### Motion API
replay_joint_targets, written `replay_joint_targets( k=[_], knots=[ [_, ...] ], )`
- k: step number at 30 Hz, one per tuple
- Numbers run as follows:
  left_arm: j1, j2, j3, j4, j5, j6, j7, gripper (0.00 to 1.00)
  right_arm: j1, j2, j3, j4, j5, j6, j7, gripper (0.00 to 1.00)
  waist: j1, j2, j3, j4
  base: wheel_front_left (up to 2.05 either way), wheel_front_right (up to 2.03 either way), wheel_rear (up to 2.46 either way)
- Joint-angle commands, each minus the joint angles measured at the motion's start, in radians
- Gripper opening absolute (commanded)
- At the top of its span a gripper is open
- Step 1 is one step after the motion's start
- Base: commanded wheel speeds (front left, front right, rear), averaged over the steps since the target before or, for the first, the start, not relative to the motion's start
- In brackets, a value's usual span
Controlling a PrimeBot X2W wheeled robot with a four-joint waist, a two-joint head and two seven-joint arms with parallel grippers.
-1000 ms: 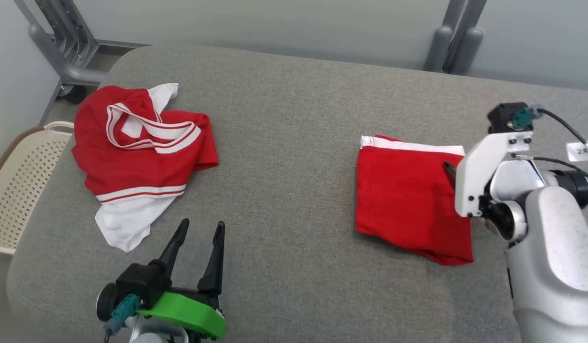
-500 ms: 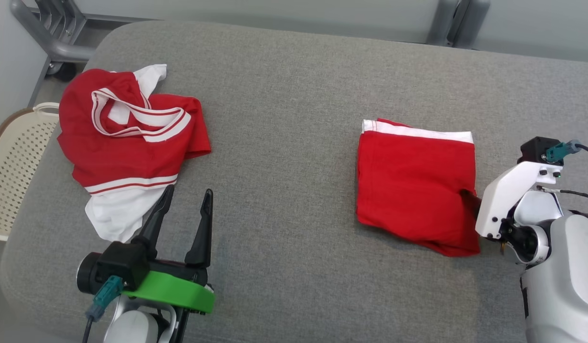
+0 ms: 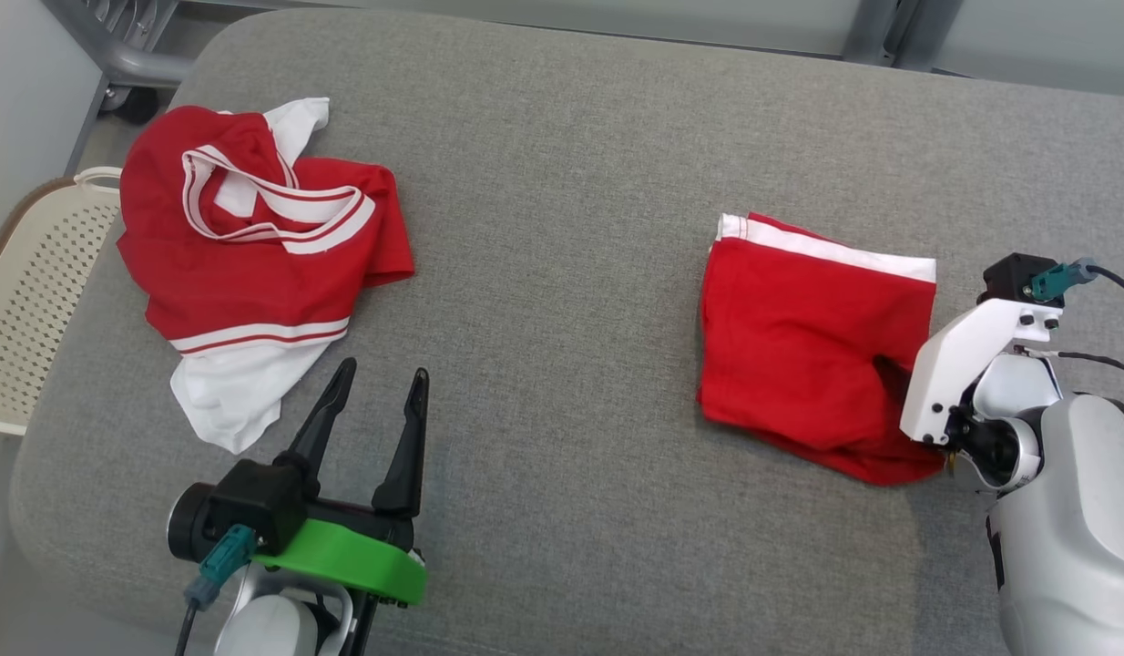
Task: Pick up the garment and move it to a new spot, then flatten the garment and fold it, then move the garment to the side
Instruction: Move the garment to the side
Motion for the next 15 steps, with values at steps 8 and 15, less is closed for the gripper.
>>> replay_joint_targets(
  k=[8,15],
  knots=[
    [-0.033,0.005,-0.008,-0.007,0.001,0.005,0.000,1.00,-0.015,-0.002,0.016,0.029,-0.087,-0.002,-0.019,0.00,0.0000,0.0000,0.014,-0.029,0.00,0.00,0.00],
    [-0.051,0.021,0.008,-0.046,0.000,0.021,-0.003,1.00,-0.066,-0.006,0.082,-0.021,-0.187,-0.001,-0.016,0.00,0.0000,0.0000,0.056,-0.135,0.00,0.00,0.00]
  ],
)
